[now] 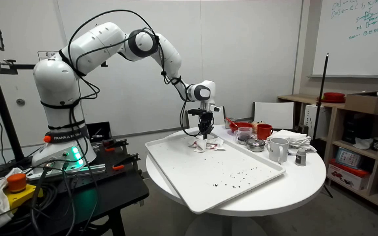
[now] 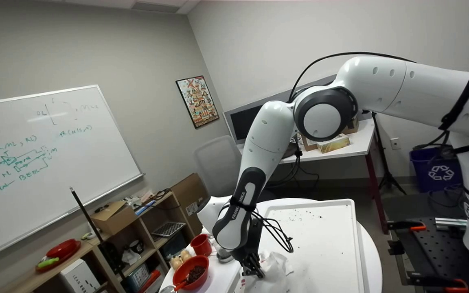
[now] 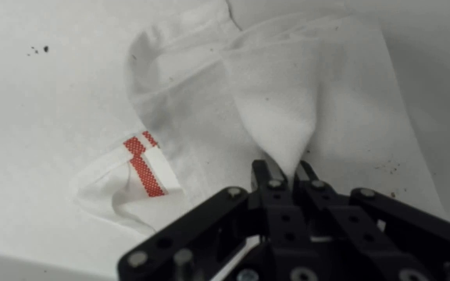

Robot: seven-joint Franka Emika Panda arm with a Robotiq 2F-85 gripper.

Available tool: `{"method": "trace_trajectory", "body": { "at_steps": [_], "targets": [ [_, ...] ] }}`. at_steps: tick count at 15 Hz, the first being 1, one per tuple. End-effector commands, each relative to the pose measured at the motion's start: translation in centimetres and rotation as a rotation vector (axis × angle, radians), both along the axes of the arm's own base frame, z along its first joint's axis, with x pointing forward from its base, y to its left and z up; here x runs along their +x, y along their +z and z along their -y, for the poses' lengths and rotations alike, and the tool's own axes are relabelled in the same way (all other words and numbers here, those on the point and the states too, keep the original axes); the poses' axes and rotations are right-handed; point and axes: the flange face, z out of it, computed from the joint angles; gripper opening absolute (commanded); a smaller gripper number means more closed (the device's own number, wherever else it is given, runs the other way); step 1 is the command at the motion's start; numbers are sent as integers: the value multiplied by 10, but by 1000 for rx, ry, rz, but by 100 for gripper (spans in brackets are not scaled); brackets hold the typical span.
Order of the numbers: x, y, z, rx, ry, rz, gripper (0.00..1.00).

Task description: Use the towel to wipe the tray

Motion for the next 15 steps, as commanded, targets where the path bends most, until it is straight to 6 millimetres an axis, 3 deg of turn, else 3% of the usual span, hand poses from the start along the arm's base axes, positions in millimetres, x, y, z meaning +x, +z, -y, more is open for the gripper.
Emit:
{"method": "trace_trajectory", "body": {
  "at_steps": [1, 3, 4, 5, 8, 9, 15],
  "targets": [
    [7, -3, 6, -70, -23, -16, 32],
    [7, -5, 8, -85, -31, -24, 36],
    [7, -6, 9, -86, -35, -34, 14],
    [7, -6, 9, -83, -39, -46, 14],
    [4, -7, 10, -49, -40, -105, 0],
    [2, -8, 10, -34, -42, -124, 6],
    [-11, -8, 27, 41, -65, -170, 6]
  ]
}}
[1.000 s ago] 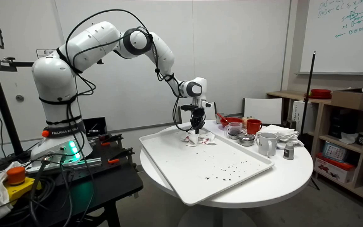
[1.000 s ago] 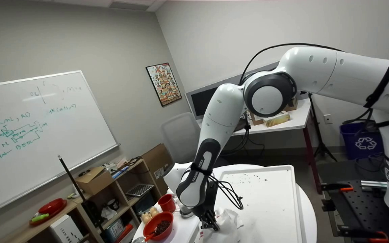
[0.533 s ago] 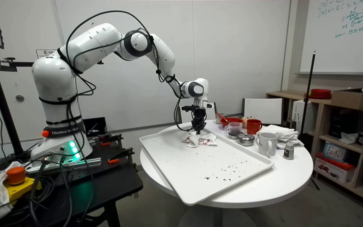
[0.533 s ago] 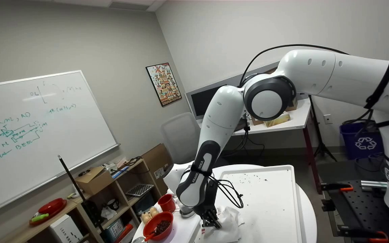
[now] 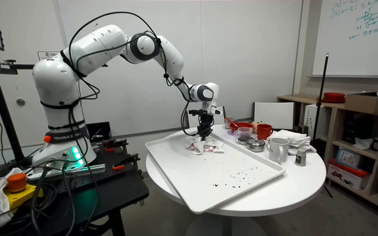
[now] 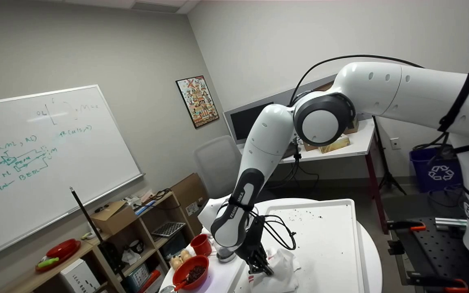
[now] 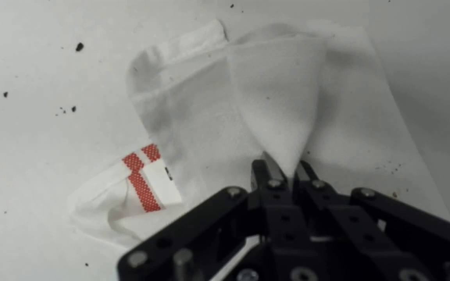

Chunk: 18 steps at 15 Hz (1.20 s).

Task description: Use the towel to wipe the tray

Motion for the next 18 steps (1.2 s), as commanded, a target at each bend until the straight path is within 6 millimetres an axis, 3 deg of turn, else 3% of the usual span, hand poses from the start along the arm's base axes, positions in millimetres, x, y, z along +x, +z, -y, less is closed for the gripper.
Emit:
{"method": "trace_trajectory", "body": {
  "at_steps": [1, 11, 18],
  "targets": [
    [-5, 2, 16, 70, -30, -21, 6],
    [-31, -11, 66, 210, -182, -23, 6],
    [-58, -11, 123, 191, -332, 24, 6]
  ]
}}
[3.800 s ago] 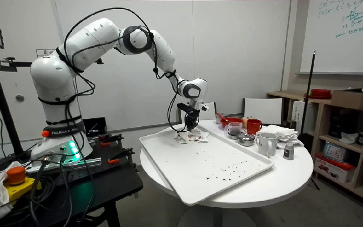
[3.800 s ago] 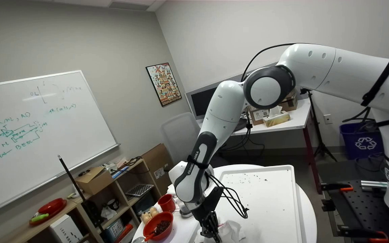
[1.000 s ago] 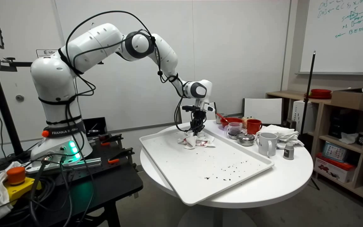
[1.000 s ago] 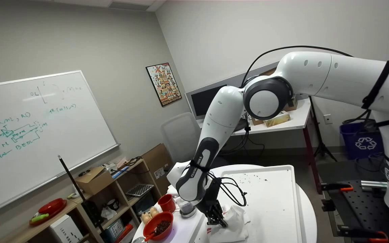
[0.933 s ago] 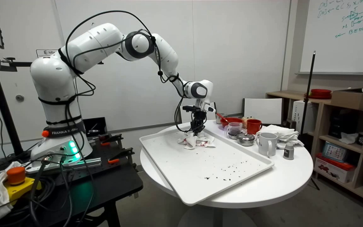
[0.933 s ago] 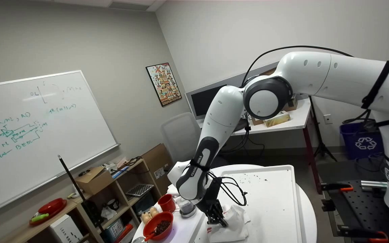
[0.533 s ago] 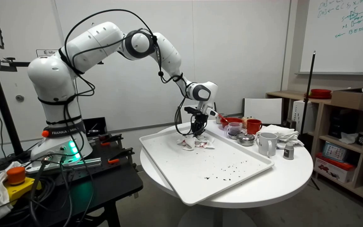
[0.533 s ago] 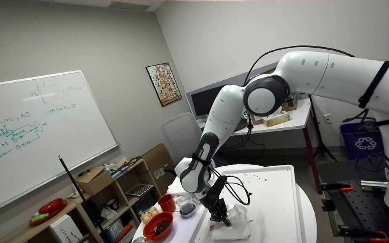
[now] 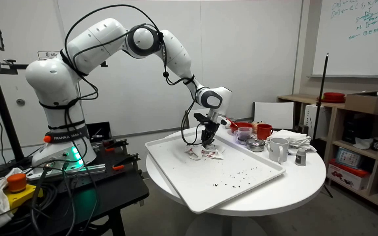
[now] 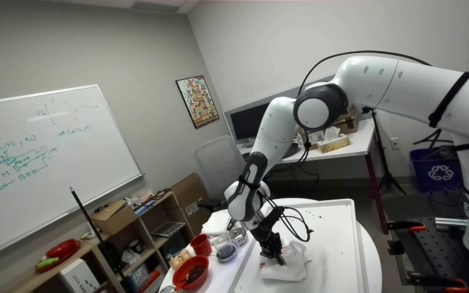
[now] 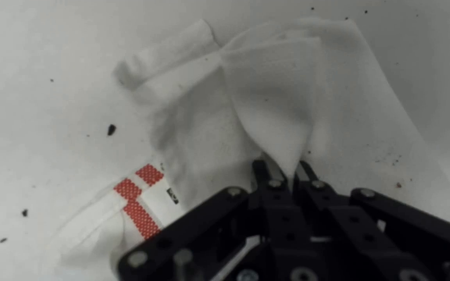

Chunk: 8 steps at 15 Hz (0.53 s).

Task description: Use the towel to wipe the tray

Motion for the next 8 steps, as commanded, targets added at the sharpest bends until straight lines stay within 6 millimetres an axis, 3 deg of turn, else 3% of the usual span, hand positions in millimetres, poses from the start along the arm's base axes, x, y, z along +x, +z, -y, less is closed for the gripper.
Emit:
{"method": "trace_trajectory", "body": {
  "at_steps": [1, 8],
  "targets": [
    [-23, 4, 31, -21, -81, 23, 6],
    [-38, 17, 126, -88, -285, 57, 6]
  ]
}}
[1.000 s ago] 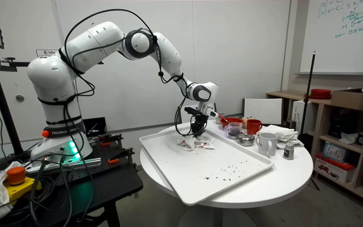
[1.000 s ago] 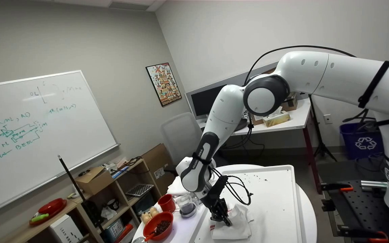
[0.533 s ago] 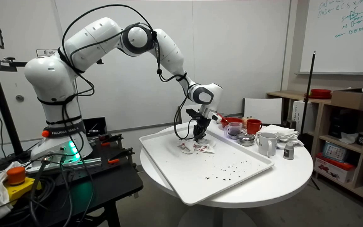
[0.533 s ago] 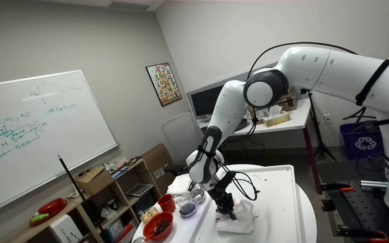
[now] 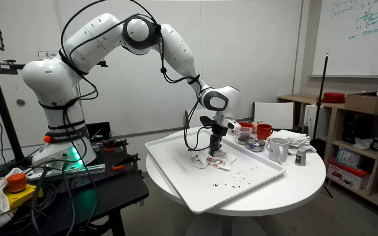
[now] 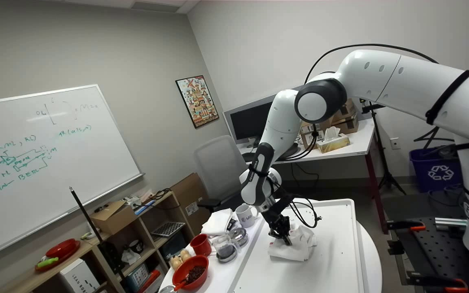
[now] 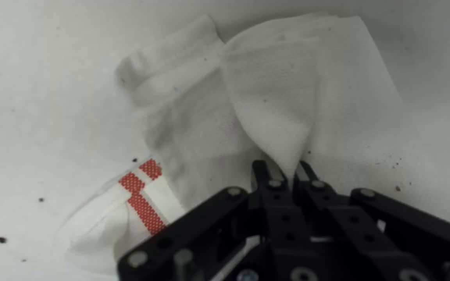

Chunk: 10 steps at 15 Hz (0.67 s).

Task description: Use the towel to wipe the tray

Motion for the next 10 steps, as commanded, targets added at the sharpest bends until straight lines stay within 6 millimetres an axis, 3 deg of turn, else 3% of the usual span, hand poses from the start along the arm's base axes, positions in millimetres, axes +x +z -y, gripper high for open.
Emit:
{"method": "trace_trajectory", "body": {
  "at_steps": [1, 6, 8, 10],
  "targets": [
    [-10, 9, 47, -20, -131, 16, 6],
    [-23, 19, 121, -45, -300, 25, 6],
    [-25, 22, 136, -56, -342, 38, 6],
    [-22, 28, 139, -63, -354, 61, 6]
  ]
}}
